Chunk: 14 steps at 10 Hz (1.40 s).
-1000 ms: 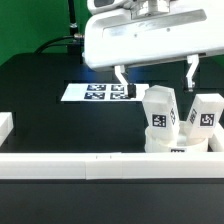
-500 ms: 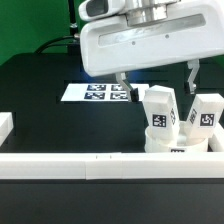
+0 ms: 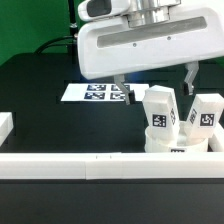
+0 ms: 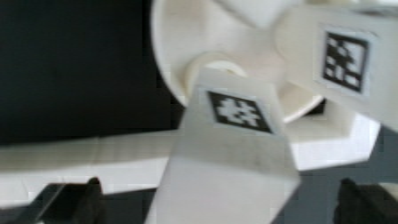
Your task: Assemble stool
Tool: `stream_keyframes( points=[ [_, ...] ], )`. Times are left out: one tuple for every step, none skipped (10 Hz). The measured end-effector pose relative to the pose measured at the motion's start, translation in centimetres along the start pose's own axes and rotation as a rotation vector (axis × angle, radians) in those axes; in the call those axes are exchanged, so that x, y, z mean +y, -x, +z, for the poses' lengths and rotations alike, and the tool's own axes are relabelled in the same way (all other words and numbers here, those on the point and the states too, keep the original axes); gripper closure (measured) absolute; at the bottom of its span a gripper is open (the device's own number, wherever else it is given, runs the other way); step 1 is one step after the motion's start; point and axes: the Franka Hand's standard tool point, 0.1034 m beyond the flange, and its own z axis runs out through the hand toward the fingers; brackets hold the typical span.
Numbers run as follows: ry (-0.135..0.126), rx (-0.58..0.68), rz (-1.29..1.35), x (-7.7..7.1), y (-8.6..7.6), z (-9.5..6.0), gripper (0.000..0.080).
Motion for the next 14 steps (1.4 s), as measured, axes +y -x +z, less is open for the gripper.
stream_keyframes(
  points=[
    [0.011, -0.005, -0.068, 0.0, 0.0, 0.0, 0.0151],
    [0.012, -0.007, -0.136, 0.1, 0.0, 0.0, 0.0151],
    [0.013, -0.008, -0.192, 0.3, 0.1, 0.0, 0.0151],
    [0.014, -0.009, -0.24, 0.3, 0.1, 0.0, 0.0151],
    [0.013, -0.024, -0.322, 0.2, 0.2, 0.1, 0.0151],
    [0.002, -0.054, -0.4, -0.3, 0.3, 0.1, 0.0151],
    [-0.003, -0.069, -0.493, -0.9, 0.1, 0.3, 0.0151],
    [-0.018, -0.083, -0.559, -1.3, 0.1, 0.6, 0.0151],
    [-0.023, -0.097, -0.649, -1.2, 0.1, 0.5, 0.0151],
    [-0.03, -0.107, -0.717, -1.1, 0.0, 0.4, 0.0151],
    [-0.026, -0.111, -0.782, -0.6, 0.0, 0.4, 0.0151],
    [-0.023, -0.116, -0.861, -0.5, 0.1, 0.5, 0.0151],
    [-0.023, -0.116, -0.867, -0.6, 0.1, 0.5, 0.0151],
    [-0.021, -0.118, -0.874, -0.6, 0.1, 0.5, 0.0151]
  ],
)
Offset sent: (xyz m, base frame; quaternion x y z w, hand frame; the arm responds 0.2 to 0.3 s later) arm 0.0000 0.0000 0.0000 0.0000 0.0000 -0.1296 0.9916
